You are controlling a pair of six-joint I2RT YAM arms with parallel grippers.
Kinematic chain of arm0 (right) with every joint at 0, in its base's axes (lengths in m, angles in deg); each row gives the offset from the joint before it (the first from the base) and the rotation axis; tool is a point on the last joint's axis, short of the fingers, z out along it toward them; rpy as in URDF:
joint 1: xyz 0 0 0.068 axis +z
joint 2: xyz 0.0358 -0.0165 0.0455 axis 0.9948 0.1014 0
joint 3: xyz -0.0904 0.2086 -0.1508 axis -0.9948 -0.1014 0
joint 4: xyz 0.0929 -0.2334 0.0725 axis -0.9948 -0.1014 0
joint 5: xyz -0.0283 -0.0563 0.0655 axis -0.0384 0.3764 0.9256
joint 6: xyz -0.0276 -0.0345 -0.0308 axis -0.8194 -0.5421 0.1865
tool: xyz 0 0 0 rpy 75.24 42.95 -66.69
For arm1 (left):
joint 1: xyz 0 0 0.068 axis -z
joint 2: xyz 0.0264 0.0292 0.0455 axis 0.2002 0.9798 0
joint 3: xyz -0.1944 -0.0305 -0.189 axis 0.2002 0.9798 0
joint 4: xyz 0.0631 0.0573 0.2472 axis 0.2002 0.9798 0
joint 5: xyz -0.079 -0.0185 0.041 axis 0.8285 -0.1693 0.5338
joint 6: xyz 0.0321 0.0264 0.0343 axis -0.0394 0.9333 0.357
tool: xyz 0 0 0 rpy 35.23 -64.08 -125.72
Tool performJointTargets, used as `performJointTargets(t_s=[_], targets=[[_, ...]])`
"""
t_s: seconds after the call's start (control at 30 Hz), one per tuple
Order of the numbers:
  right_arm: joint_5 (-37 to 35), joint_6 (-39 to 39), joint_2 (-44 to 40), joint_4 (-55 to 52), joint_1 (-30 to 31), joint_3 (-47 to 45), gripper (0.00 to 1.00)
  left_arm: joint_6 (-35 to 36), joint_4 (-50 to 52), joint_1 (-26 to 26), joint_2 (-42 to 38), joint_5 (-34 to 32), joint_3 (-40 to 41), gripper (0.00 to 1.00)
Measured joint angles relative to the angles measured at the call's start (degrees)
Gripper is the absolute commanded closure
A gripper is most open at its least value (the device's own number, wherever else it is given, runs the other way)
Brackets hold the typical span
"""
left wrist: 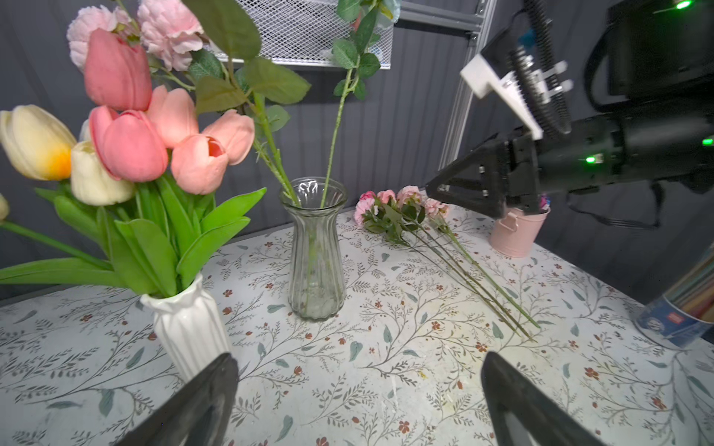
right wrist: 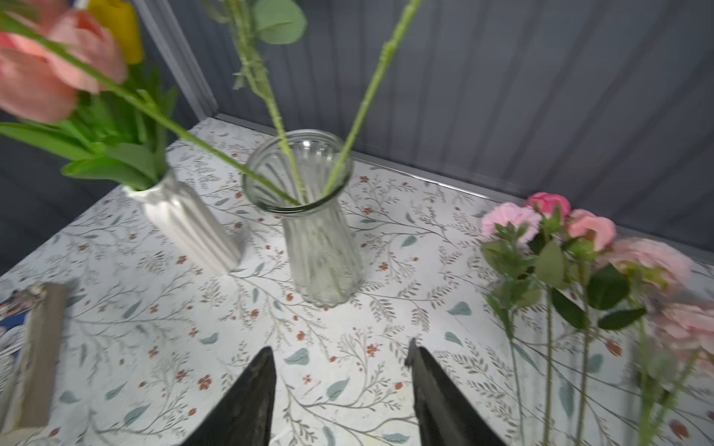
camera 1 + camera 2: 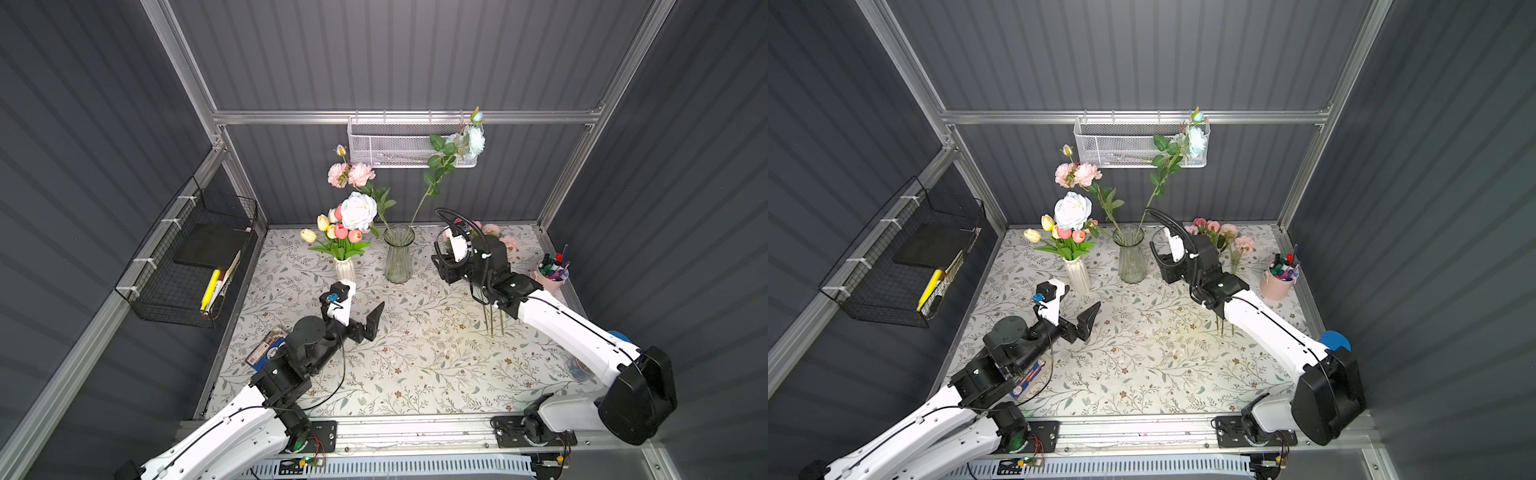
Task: Pick out pink flowers from the vase
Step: Place the flower at the center of the board, then pick up the flower from the vase.
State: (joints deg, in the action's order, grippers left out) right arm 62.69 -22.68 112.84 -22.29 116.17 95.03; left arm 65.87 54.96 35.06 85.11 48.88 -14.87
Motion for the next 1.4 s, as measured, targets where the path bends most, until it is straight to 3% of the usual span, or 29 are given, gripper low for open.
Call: performJointTargets(t_s=[0.37, 0.6, 0.97, 1.4], targets=[[7.3, -0.5, -0.1, 4.7, 3.2, 1.1, 0.46, -4.4, -0.5, -12.5, 5.0, 8.9, 0.0, 0.01], [8.3, -0.2, 1.7, 5.6, 3.3, 4.7, 0.47, -5.8, -0.4, -13.7, 7.2, 13.7, -0.4, 0.01], [8.1, -0.5, 5.1, 6.1, 3.3, 9.6, 0.48, -4.1, -0.8, -14.0, 4.5, 16.8, -0.4, 0.01], [8.2, -0.4, 21.0, 5.0, 1.1, 25.8, 0.54, -3.7, -2.4, -14.0, -0.3, 14.1, 0.4, 0.01]])
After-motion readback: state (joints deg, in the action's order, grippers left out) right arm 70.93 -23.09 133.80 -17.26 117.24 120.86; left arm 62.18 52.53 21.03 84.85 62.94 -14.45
